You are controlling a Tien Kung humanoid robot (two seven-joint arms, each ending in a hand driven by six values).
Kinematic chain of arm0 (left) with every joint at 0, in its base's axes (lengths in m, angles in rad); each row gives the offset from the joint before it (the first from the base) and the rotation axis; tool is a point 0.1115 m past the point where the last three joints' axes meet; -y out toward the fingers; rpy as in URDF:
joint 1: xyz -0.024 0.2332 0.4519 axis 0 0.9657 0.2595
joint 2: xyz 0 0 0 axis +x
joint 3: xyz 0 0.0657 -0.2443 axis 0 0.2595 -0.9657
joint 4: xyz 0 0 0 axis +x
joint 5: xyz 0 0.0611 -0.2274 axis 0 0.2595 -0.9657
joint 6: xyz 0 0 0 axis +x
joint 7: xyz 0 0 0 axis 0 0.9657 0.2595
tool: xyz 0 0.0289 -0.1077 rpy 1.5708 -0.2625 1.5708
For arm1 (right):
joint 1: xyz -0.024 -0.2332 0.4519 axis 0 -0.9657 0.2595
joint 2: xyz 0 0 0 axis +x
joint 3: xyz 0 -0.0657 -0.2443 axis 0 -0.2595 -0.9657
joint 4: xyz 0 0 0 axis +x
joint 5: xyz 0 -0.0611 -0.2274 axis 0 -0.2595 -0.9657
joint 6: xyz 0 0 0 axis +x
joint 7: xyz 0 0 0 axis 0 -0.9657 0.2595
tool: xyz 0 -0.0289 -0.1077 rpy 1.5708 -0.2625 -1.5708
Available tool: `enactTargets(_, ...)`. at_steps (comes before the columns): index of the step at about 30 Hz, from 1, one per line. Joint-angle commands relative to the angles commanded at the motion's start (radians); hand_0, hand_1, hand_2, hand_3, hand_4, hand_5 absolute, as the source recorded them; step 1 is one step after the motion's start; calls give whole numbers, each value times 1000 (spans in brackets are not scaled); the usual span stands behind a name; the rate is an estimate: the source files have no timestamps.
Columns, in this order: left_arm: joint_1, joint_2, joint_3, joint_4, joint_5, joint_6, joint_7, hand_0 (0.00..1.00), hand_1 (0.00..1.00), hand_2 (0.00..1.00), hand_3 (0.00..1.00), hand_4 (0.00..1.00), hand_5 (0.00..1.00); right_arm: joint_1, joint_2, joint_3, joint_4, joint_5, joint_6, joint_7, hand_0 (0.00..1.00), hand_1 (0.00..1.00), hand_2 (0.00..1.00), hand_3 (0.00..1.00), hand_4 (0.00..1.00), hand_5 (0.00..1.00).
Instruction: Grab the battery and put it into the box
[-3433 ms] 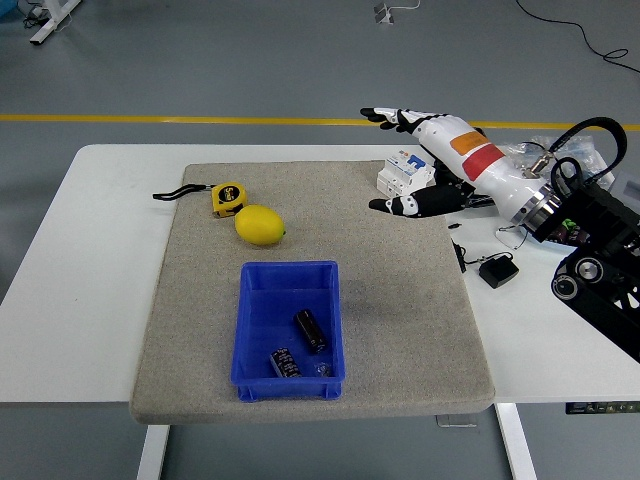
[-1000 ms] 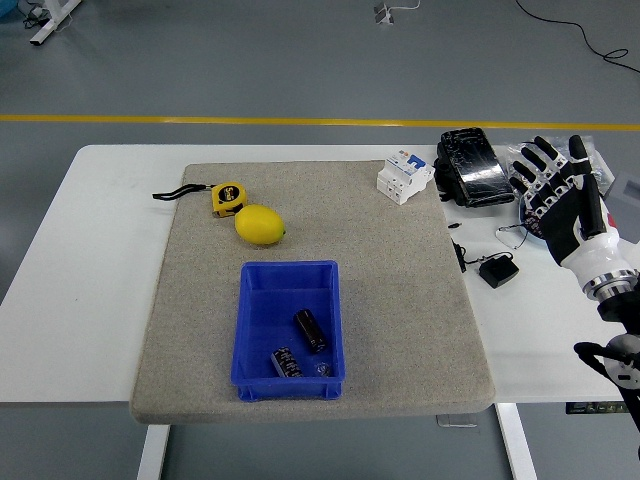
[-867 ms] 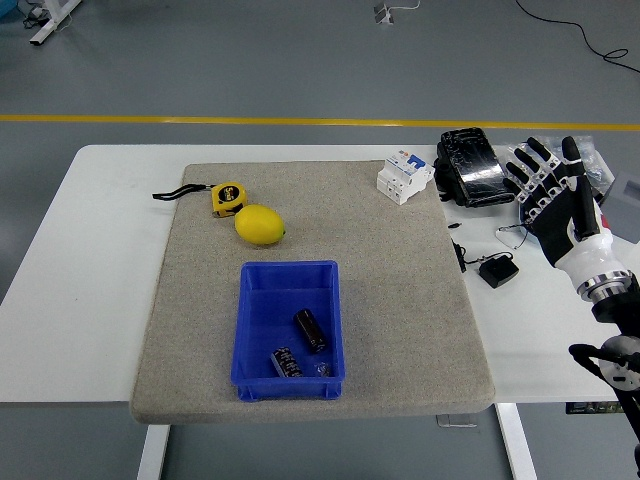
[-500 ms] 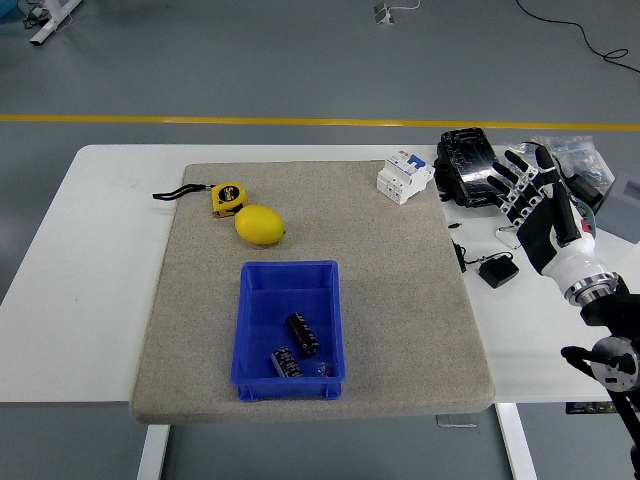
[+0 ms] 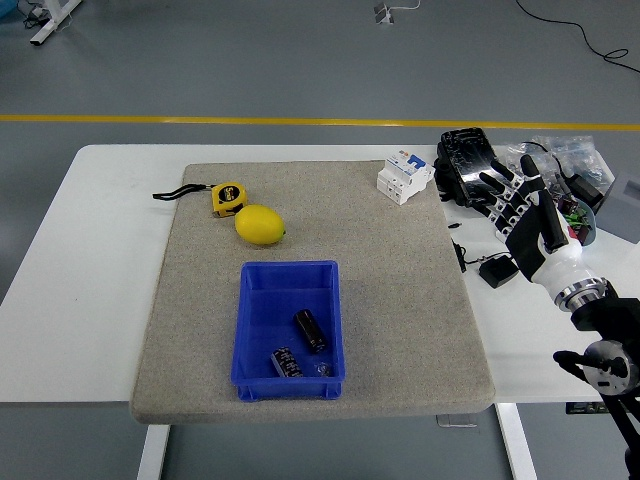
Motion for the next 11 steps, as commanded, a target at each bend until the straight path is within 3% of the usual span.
enactTargets(11,-14,-2,14,0,-19,0,-8,576,554,596,572,630,573,8,-5,1,2,-2,3,-13,898,866,879,911,998,886)
